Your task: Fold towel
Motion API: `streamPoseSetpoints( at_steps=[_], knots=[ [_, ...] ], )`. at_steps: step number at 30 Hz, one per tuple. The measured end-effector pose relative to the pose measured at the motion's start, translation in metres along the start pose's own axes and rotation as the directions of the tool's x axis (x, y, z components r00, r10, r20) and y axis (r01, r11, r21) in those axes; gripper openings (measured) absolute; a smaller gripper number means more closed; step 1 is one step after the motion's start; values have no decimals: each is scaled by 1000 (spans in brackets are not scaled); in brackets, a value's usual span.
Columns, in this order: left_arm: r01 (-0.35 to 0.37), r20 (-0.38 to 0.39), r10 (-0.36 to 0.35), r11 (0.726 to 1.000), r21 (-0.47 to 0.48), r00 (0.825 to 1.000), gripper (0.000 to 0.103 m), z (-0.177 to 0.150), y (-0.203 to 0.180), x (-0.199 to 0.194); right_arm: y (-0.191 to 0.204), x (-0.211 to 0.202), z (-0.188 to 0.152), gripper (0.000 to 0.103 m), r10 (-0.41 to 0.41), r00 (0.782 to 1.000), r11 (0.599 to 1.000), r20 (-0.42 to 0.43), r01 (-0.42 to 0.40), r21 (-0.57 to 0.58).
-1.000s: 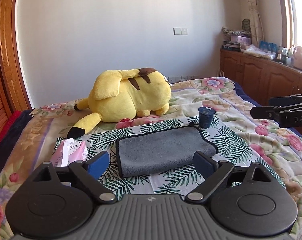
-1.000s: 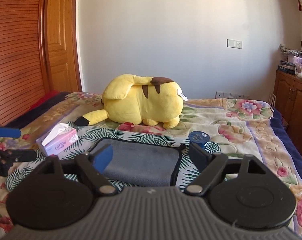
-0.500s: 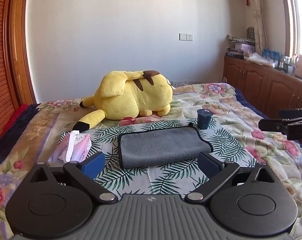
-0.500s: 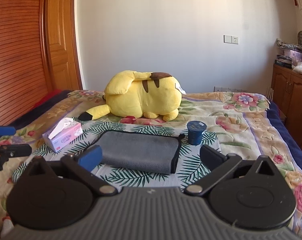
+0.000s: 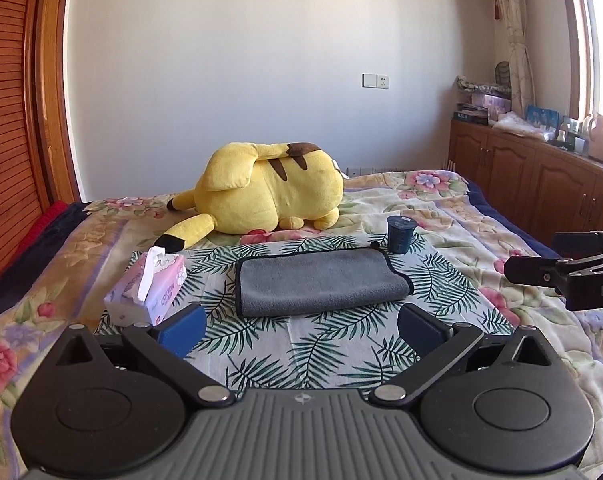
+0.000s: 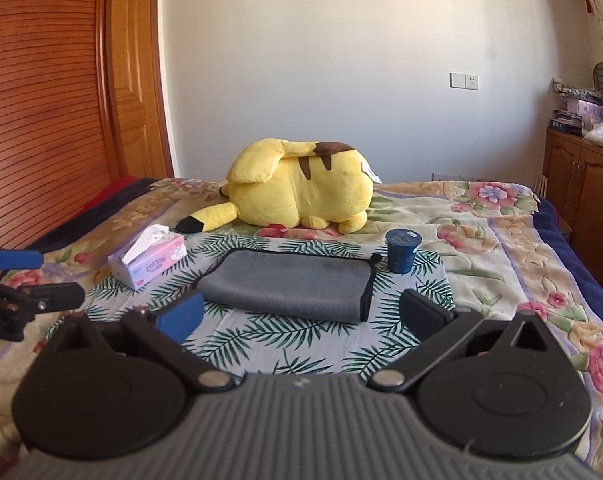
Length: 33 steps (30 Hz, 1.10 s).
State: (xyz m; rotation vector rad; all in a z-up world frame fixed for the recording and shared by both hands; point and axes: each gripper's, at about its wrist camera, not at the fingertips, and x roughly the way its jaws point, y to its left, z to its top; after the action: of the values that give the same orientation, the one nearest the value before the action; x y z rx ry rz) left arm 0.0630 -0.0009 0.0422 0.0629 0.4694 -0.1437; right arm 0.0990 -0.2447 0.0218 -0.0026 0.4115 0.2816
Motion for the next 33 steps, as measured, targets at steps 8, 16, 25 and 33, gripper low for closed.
streamPoseSetpoints(
  at_steps=[8, 16, 25, 33],
  knots=[
    [-8, -2, 8, 999, -31, 1000, 87, -19, -2, -15, 18, -17, -12, 103, 26, 1000, 1000, 11, -26, 0],
    [-1, -16, 1, 999, -36, 1000, 87, -39, -5, -17, 25, -25, -34, 103, 18, 1000, 1000, -8, -17, 14],
    [-12, -39, 12, 1000, -3, 999, 87, -63, -12, -20, 24, -31, -58, 103, 6, 999, 998, -40, -4, 64],
    [-21, -37, 21, 1000, -2, 999, 87, -71, -12, -15, 27, -31, -70, 103, -25, 999, 999, -33, 26, 19]
  ],
)
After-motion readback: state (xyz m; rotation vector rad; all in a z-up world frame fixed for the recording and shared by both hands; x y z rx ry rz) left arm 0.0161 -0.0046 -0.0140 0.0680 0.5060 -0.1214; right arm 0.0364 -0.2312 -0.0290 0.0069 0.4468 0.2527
